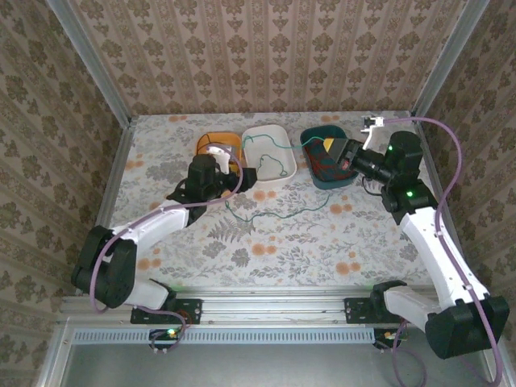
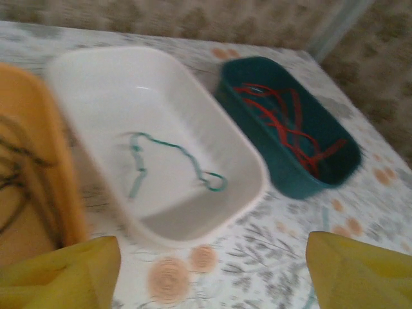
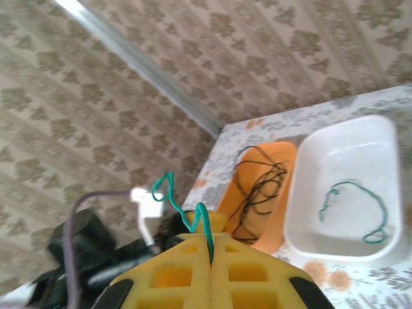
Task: Untangle the cables
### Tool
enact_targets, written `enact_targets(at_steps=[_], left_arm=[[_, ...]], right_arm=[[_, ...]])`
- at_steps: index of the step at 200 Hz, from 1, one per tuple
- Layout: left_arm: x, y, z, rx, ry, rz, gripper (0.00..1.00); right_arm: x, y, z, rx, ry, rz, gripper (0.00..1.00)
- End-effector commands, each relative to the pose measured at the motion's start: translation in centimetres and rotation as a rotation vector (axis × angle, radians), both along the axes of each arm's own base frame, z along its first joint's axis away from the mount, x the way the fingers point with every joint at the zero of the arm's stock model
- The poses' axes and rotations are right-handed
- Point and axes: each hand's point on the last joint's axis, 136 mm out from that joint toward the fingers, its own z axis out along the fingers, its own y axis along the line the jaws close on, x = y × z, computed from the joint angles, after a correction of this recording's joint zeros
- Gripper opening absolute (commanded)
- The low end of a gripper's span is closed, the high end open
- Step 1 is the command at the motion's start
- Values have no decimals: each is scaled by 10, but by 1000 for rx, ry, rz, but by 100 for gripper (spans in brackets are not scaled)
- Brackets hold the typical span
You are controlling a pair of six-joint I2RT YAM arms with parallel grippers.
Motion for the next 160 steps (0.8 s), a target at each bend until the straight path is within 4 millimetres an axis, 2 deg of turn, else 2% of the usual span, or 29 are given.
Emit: enact_targets(at_steps=[1,28,52,55,61,80,122,142,160], left_arm=[[16,64,-1,95,-2,343,81],[12,99,4,165,-23,496,82],[8,106,11,161,-37,512,84],[7,106,12,160,-38,511,84],[7,106,12,160,-36,510,84],[4,108,9,151,-30,514,85],[-1,106,5,130,-17,495,86],[-4,107,7,129,-17,494,86],[-6,108,8,123,-16,497,86]], right_arm=[[32,-25,-30,-93,78,-203,0],[63,-38,-59,-225,127,-384,0],[89,-40,-77,-319,167,-481,0],[95,-38,-88,-337,191,-489,0],[102,-37,-94,-348,202,-497,0],[124,-24,-111,-392,234,-506,0],[163,22,-140,-474,239,-457,0],[173,48,-155,-522,249,-403,0],[172,69,-174,-562,299,-331,0]])
